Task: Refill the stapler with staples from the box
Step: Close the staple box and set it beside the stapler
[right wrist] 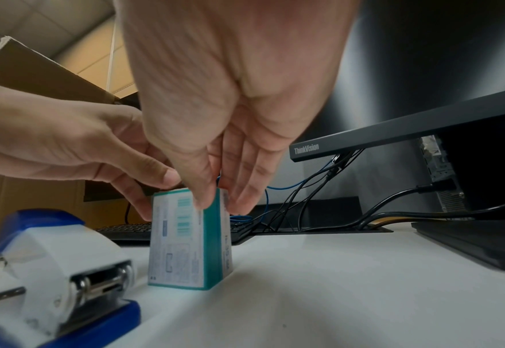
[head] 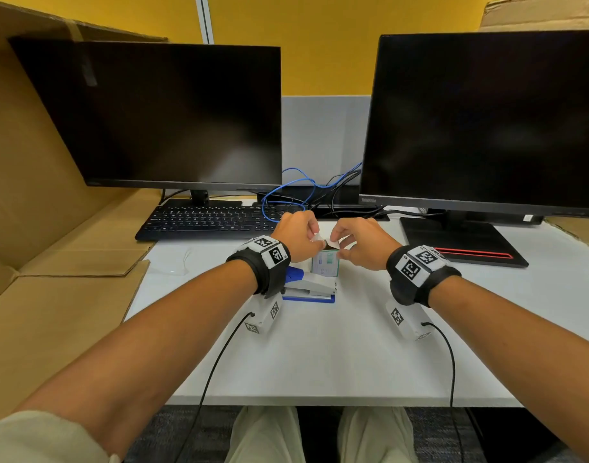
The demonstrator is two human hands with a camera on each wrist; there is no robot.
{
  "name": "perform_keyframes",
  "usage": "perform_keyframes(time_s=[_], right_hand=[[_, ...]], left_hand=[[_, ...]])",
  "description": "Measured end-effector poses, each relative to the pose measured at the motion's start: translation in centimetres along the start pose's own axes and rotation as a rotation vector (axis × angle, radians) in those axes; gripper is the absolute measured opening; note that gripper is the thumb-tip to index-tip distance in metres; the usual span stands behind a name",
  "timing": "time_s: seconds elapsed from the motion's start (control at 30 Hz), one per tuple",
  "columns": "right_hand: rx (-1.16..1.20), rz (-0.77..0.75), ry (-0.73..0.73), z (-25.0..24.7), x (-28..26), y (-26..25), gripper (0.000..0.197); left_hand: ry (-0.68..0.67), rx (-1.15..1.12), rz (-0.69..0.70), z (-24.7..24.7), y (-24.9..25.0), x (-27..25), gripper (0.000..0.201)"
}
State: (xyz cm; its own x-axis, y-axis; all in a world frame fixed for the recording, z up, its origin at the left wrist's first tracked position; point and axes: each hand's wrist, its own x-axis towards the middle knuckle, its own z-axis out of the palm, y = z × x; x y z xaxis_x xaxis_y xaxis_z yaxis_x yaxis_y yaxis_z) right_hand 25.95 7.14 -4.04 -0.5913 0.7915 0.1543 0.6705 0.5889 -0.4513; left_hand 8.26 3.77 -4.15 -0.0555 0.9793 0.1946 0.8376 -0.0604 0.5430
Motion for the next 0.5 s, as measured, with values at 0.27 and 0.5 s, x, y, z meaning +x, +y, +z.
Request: perform_keyframes(time_s=[0.27,0.5], right_hand=[[0.023,0.013,-0.017,0.1,0.08,0.08,0.045],[0.053,0.026,0.0,0.2,-0.01,0.0,0.046]], left_hand=[[-0.014,0.035,0.011,-0.09,0.36,0.04,0.042],[0.038,-0.007,0.04,0.49,-0.05,-0.24,0.039]])
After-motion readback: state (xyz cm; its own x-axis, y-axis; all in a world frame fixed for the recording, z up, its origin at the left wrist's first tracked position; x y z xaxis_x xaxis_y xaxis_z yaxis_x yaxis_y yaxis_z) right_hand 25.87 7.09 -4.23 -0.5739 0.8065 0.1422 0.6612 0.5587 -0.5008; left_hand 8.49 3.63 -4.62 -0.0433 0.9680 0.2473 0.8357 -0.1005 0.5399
